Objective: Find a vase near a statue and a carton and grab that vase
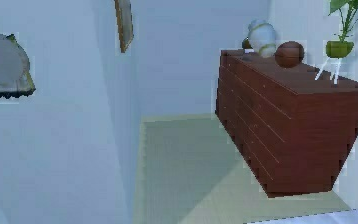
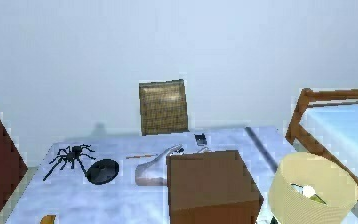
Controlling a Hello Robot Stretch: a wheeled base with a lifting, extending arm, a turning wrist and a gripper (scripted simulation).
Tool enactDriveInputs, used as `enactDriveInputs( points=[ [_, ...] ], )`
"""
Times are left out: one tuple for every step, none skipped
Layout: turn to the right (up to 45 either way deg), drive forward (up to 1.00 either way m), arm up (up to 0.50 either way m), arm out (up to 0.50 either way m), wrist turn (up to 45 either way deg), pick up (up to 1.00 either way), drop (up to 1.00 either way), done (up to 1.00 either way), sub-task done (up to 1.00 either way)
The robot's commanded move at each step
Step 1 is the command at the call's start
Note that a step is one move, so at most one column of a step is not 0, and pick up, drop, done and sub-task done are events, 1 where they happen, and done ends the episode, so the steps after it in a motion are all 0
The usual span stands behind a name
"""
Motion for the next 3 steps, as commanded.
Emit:
enactDriveInputs(
  points=[
    [-21.0,0.0,0.0,0.0,0.0,0.0,0.0,0.0,0.0],
    [0.0,0.0,0.5,0.0,0.0,0.0,0.0,0.0,0.0],
    [0.0,0.0,0.24,0.0,0.0,0.0,0.0,0.0,0.0]
  ],
)
